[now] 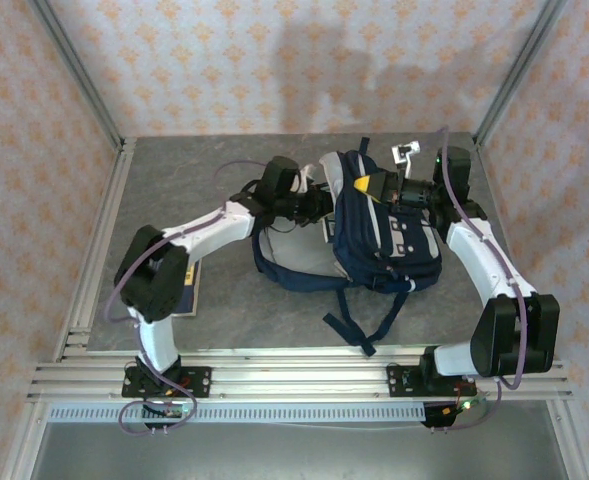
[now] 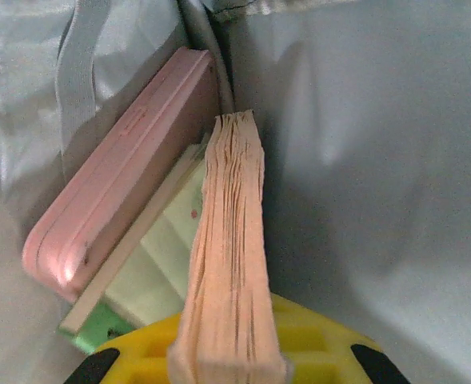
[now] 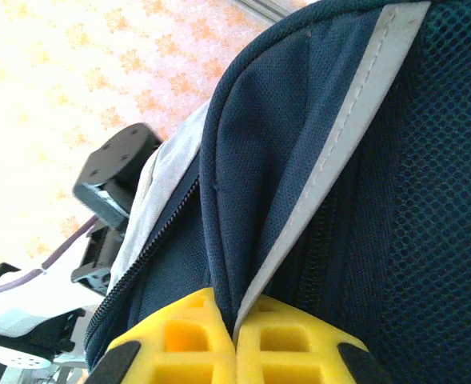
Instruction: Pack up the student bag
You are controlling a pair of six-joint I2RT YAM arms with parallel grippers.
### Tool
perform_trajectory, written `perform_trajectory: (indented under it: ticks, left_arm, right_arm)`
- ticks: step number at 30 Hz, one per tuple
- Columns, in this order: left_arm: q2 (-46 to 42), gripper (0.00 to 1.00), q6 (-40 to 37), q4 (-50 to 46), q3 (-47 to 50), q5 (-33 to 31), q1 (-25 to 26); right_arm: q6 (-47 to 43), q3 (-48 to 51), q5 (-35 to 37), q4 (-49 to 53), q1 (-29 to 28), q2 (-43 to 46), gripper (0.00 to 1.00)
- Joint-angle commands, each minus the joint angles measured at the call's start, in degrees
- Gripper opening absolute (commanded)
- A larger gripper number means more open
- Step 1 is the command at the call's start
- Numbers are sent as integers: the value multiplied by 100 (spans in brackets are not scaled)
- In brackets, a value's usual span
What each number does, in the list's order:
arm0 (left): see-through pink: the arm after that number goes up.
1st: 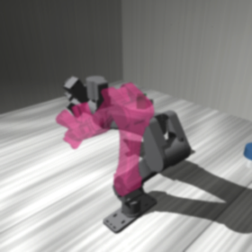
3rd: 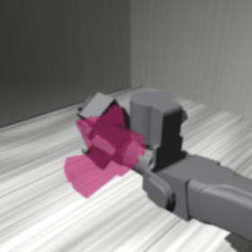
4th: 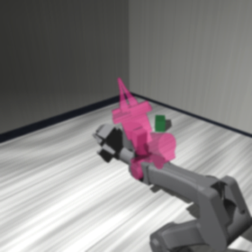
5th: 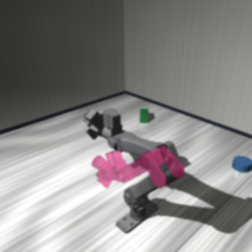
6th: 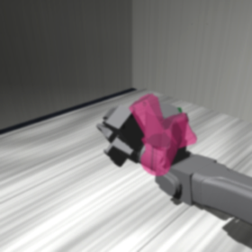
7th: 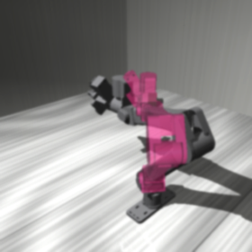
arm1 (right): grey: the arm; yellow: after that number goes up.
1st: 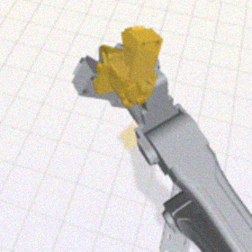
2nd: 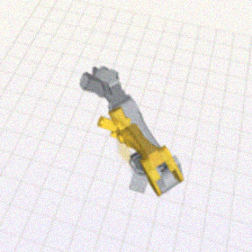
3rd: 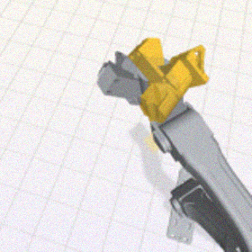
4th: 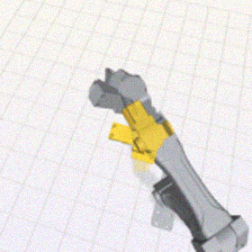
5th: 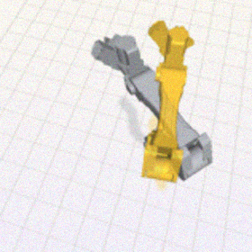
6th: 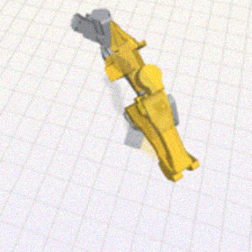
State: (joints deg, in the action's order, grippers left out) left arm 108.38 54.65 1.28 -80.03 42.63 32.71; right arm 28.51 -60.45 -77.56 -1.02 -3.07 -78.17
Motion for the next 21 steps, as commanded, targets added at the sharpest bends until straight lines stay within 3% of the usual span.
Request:
perform_trajectory:
  ticks: [1,4,6,10,14,19,21]
  left_arm:
    - [472,0,232,434,-548,8,177]
    - [963,0,236,272,-983,-123,393]
    - [1270,8,404,382,-1179,-96,496]
    - [1551,38,643,547,-1429,-37,579]
    - [1052,60,-136,-469,-1448,-429,522]
    - [252,77,-546,-1130,-1025,-572,249]
    - [-94,79,-650,-1262,-770,-581,124]
  right_arm:
    - [39,-107,-234,-1035,-43,179,0]
    - [53,-111,-127,-1049,-54,130,0]
    - [75,-91,-31,-1067,-62,101,0]
    - [-18,-28,116,-1058,-71,87,0]
    - [-832,-282,339,-61,-71,95,0]
    - [-1609,-463,1010,909,-62,108,0]
    - [-1818,-481,1290,1177,-62,110,0]
